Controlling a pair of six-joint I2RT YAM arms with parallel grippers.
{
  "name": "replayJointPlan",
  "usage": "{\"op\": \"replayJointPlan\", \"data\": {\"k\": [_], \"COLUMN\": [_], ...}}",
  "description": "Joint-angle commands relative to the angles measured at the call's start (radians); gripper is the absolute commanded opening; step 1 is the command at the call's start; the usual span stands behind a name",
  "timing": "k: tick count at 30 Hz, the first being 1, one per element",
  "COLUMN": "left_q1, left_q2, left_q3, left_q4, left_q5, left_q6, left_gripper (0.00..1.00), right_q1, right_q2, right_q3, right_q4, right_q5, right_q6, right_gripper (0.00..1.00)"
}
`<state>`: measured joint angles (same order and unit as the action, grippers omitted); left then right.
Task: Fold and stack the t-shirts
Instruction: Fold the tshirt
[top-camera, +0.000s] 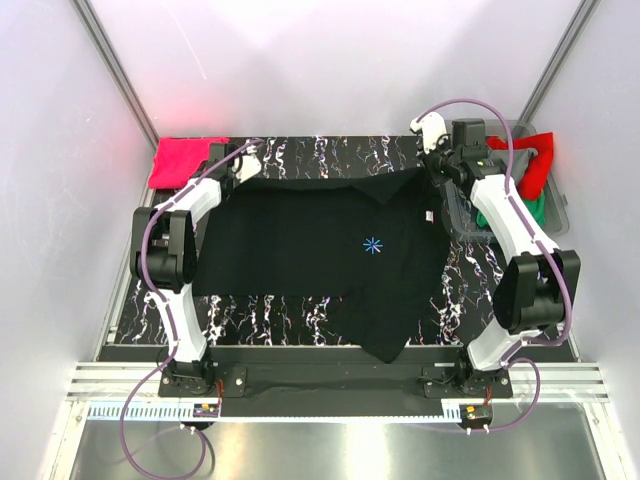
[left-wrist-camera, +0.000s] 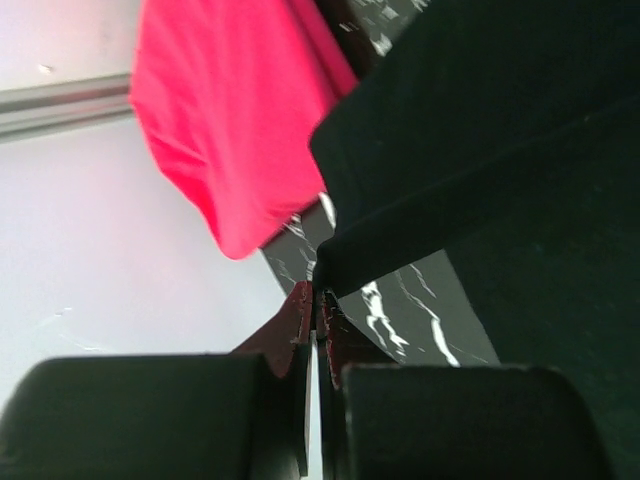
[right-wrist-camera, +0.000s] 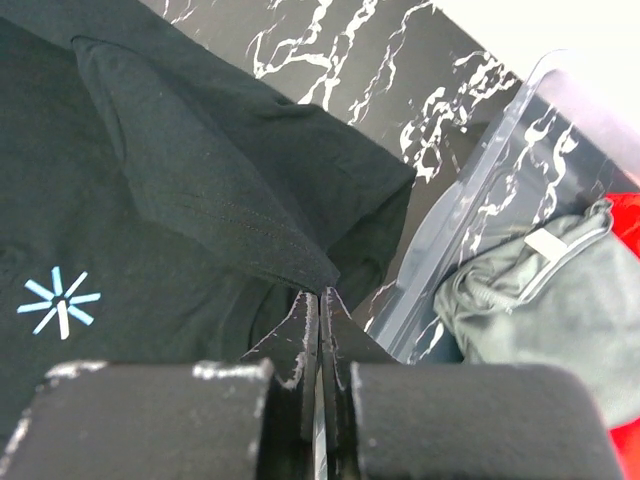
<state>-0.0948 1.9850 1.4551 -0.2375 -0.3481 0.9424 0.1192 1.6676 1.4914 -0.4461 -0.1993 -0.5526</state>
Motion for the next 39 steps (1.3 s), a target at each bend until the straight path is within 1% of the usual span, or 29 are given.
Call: {"op": "replayJointPlan", "data": {"k": [1, 11, 17, 24, 28, 29, 32, 34, 35, 36, 39], "left_q1": [0.01, 0.004, 0.0, 0.0, 0.006, 0.007, 0.017, 0.023, 0.023, 0.023, 0.021], "left_q2": [-0.077, -0.11, -0.083, -0.054, -0.074, -0.078, -0.094, -0.121, -0.133, -0.155, -0.161], "left_q3": [-0.035, -0.139, -0.147, -0.163, -0.191, -0.203, -0.213, -0.208, -0.197, -0.19, -0.138], "left_q4": [0.007, -0.025, -0.051, -0.071, -0.08, -0.082, -0.08, -0.077, -0.074, -0.071, -0.075], "left_q5": [0.017, 0.046, 0.057, 0.06, 0.069, 0.07, 0.054, 0.054, 0.058, 0.063, 0.092], "left_q6": [-0.021, -0.05, -0.074, -0.105, -0.119, -0.129, -0.16, -0.191, -0.201, -0.211, -0.232], "left_gripper": [0.0, 0.0, 0.0, 0.01, 0.07, 0.14, 0.27, 0.31, 0.34, 0.41, 0.46], "right_q1": [0.007, 0.007, 0.007, 0.007, 0.007, 0.007, 0.007, 0.007, 0.007, 0.007, 0.007], "right_q2": [-0.08, -0.141, -0.157, -0.167, -0.169, -0.167, -0.167, -0.17, -0.17, -0.173, -0.177], "right_q3": [-0.019, -0.132, -0.226, -0.264, -0.275, -0.275, -0.276, -0.278, -0.278, -0.28, -0.28], "right_q4": [-0.014, -0.048, -0.059, -0.072, -0.075, -0.074, -0.074, -0.075, -0.074, -0.074, -0.077], "right_q5": [0.009, -0.029, -0.051, -0.08, -0.086, -0.086, -0.092, -0.098, -0.1, -0.101, -0.101], "right_q6": [0.019, 0.056, 0.054, 0.08, 0.089, 0.089, 0.097, 0.103, 0.103, 0.105, 0.106], "right_gripper": [0.0, 0.0, 0.0, 0.0, 0.0, 0.0, 0.0, 0.0, 0.0, 0.0, 0.0]}}
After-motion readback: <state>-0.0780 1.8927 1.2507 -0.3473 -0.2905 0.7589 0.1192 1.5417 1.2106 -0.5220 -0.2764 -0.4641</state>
